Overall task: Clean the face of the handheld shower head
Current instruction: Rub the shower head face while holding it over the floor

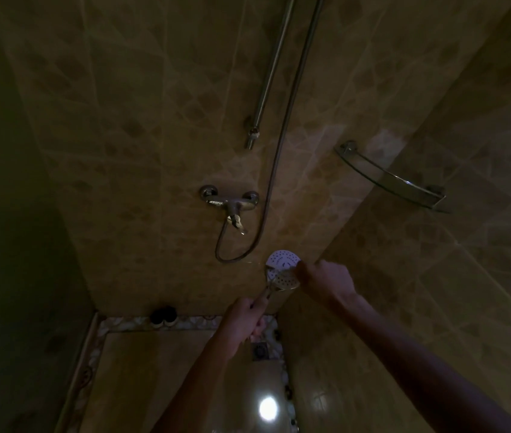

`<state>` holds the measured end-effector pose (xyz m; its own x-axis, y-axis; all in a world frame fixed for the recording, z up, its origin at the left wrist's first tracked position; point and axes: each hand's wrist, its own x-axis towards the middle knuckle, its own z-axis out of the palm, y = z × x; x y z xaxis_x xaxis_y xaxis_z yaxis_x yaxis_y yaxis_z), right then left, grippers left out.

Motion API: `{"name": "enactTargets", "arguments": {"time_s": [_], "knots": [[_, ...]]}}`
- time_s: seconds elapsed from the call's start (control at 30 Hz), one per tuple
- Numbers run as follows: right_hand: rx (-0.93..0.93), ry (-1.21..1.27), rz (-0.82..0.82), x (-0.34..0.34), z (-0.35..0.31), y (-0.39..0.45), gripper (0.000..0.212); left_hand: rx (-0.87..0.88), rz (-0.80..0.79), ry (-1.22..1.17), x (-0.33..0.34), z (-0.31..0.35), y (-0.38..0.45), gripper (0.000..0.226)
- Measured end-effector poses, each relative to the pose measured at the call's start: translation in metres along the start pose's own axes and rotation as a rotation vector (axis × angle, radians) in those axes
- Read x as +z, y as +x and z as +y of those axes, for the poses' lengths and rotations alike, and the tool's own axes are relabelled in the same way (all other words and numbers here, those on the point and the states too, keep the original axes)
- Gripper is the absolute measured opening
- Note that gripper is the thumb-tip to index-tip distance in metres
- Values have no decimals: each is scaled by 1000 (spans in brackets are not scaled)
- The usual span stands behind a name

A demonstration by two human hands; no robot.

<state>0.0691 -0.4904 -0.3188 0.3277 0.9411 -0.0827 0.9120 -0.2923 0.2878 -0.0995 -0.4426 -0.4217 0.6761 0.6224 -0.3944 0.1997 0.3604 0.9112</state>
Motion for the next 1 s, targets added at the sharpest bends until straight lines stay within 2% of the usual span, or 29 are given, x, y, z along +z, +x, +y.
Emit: {"name": "enactTargets", "arguments": {"time_s": [0.13, 0.33, 0.53, 0.6, 0.67, 0.73, 0.9, 1.0], "knots": [[155, 71, 56, -3, 20, 12, 36, 11, -7, 18, 4, 2, 1, 36], [-47, 51, -79, 9, 1, -14, 31, -26, 6, 13, -1, 0, 3, 35], [255, 241, 63, 10, 30, -3, 34, 6, 1, 29, 2, 5, 4, 36], [251, 268, 19, 16, 23, -9, 34, 3, -7, 25, 2, 6, 3, 35], [175, 285, -70, 26, 9, -23, 36, -11, -7, 0, 0, 5, 2, 35], [128, 305, -93, 33, 4, -31, 41, -20, -4, -4, -1, 4, 3, 36], [313, 342, 20, 30, 30, -11, 40, -25, -20, -19, 2, 6, 3, 35], [342, 421, 22, 40, 30, -12, 40, -35, -31, -46, 1, 6, 0, 33]]}}
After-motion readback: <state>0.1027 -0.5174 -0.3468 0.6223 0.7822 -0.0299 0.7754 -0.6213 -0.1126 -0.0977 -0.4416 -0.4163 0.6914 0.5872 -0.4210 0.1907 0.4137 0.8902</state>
